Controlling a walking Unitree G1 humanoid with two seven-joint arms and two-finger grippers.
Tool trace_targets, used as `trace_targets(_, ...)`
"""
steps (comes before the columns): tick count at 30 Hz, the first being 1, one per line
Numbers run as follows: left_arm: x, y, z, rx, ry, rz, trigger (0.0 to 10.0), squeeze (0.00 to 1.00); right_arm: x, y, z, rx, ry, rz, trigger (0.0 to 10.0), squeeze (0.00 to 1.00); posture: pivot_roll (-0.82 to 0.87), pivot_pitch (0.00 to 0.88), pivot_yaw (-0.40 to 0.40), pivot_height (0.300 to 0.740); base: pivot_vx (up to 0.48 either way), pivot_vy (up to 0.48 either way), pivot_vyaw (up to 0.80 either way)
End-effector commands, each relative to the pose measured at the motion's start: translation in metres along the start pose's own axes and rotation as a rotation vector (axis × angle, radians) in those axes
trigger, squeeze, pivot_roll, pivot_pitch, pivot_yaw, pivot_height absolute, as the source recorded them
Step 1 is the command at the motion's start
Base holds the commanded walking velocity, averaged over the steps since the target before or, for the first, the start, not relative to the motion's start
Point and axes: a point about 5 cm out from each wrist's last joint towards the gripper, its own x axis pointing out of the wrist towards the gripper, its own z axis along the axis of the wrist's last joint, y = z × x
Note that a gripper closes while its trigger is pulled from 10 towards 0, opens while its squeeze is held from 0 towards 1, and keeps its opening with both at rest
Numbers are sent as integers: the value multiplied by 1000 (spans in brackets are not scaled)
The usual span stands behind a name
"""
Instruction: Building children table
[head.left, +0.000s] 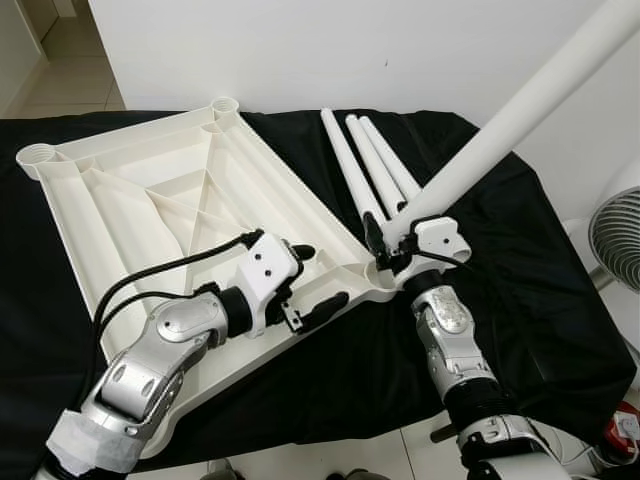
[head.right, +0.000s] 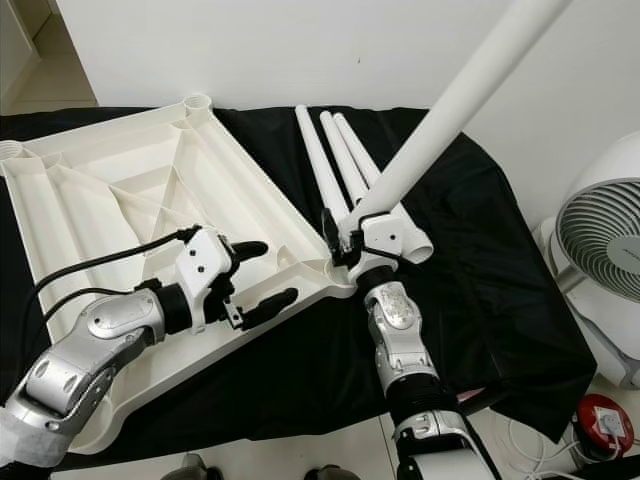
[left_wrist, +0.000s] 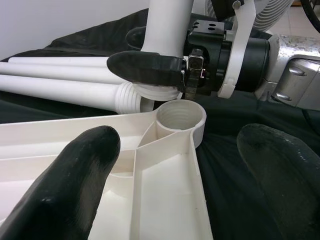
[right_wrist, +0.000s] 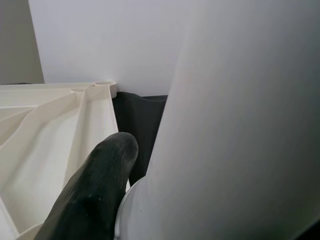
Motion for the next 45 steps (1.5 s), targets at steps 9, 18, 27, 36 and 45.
trace_targets(9, 2, 1, -1, 16, 2, -41, 10000, 0, -4, -2, -3, 19, 38, 25, 10000, 0, 39, 23, -37, 740, 0, 0, 0)
trace_targets(18, 6, 12, 14, -77, -71, -66, 10000, 1000, -8, 3, -4, -6, 124, 187, 10000, 0, 48, 25, -48, 740, 0, 0, 0)
trace_targets(27, 23, 31, 51, -161, -211, -111, 10000, 0, -6, 7, 0, -80, 195, 435, 10000, 0, 43, 15, -53, 740, 0, 0, 0)
trace_targets(36, 40, 44, 78, -124, -244, -174, 10000, 0, -4, 3, 6, -149, 279, 625, 10000, 0, 37, 6, -49, 740, 0, 0, 0)
trace_targets(45, 47, 54, 94, -111, -263, -209, 10000, 0, -5, 4, 9, -162, 318, 761, 10000, 0, 37, 1, -43, 740, 0, 0, 0)
